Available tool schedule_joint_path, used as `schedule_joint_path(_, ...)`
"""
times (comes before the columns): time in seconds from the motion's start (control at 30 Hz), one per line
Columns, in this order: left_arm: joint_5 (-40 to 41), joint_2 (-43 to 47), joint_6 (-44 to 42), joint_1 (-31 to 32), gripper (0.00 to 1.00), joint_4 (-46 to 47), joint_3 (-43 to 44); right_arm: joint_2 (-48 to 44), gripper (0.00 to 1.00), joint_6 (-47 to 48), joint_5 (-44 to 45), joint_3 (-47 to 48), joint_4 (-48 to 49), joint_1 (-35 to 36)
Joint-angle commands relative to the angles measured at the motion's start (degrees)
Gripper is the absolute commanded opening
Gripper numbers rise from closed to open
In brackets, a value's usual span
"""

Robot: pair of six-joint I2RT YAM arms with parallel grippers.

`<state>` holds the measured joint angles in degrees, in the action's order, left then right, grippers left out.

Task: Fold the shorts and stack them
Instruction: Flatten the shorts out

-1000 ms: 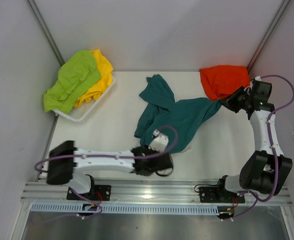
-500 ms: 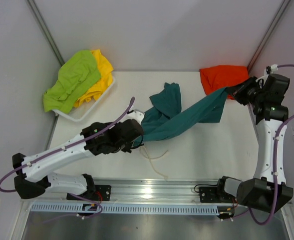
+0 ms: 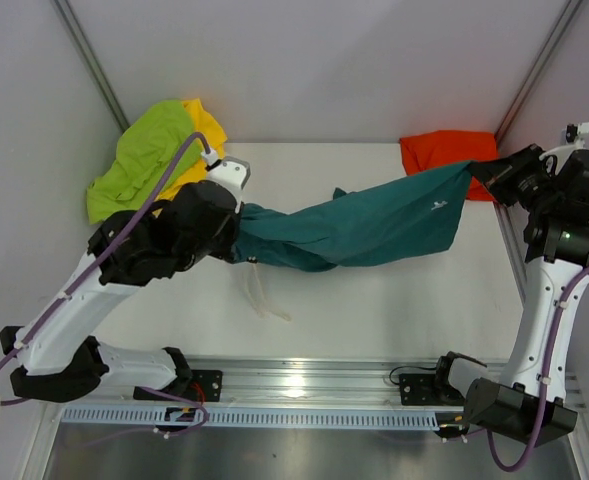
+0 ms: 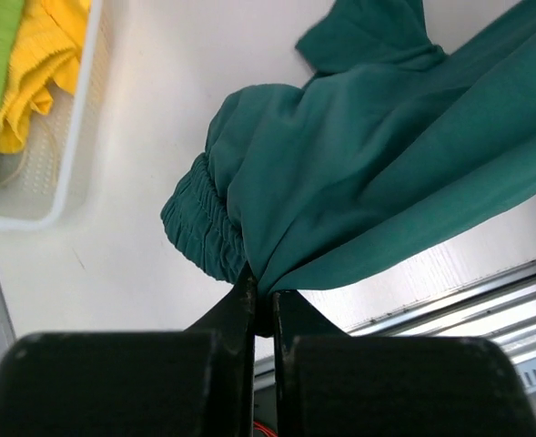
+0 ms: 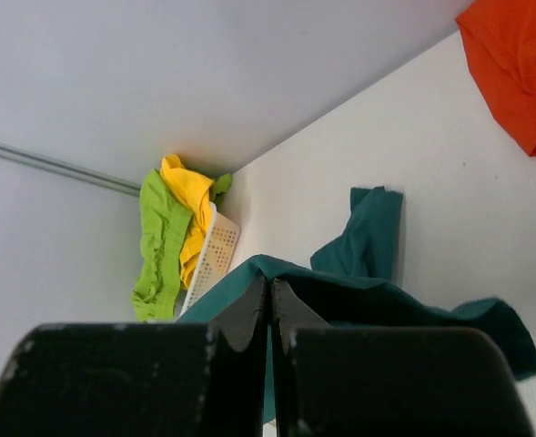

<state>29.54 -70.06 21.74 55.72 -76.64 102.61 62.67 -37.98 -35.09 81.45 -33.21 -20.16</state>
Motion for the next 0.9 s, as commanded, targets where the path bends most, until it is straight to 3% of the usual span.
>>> schedule_joint_path(0.0, 1.39, 0.28, -5.47, -0.62, 0.03, -5.10, 0.68, -1.59, 0.00, -0.26, -1.65, -0.23, -0.01, -0.67)
schedule_joint_path(0.33, 4.30, -6.75, -6.62, -2.90, 0.00, -2.03, -5.23, -3.43, 0.00, 1.84, -3.76, -12.96, 1.92, -0.84)
schedule_joint_path(0.67, -7.20, -16.42, -13.30, -12.29, 0.00, 7.11, -8.03, -1.33, 0.00, 3.61, 1.08, -26.85, 3.58, -2.07)
schedule_joint_path(0.87, -13.98, -16.51, -15.06, -14.68, 0.00, 10.11, -10.06, -0.45, 0.00, 3.00, 0.55, -27.66, 5.61, -3.57)
